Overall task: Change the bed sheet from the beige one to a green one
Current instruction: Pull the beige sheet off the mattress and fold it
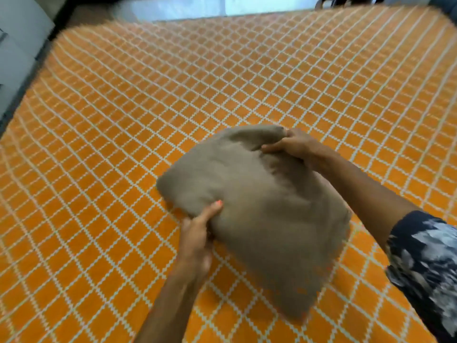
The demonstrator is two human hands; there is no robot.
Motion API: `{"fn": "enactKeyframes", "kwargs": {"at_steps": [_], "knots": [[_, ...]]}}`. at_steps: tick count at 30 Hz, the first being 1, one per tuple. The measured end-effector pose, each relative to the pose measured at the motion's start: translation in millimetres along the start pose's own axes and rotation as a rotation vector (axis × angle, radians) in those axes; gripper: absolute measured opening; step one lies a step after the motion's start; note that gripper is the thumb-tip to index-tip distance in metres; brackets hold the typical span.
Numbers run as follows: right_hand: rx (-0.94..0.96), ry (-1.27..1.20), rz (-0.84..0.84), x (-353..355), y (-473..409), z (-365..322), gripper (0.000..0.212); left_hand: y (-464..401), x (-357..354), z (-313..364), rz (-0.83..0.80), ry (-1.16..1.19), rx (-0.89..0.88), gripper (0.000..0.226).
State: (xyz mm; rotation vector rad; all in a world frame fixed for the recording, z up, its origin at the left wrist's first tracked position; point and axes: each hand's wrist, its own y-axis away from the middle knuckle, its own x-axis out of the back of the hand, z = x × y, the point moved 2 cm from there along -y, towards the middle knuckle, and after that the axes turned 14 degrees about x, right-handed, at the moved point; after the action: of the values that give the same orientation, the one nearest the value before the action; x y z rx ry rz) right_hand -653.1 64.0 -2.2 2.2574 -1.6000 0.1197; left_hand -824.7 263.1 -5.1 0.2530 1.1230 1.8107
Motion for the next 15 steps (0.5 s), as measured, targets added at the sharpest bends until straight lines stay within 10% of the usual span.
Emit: {"fn": "enactKeyframes", "kwargs": {"at_steps": [6,15], "knots": [[0.225,-0.318,0.291,48.6,72.8,-66.5,0.028,31.6,-30.1,98.7,-0.132,-0.378,-0.303,0.014],[-0.277,-0.536,0.363,-35.6,248.0,70.5,0.100,45.2,36.5,0.1,0.154,-0.671,-0.082,0.074]]}}
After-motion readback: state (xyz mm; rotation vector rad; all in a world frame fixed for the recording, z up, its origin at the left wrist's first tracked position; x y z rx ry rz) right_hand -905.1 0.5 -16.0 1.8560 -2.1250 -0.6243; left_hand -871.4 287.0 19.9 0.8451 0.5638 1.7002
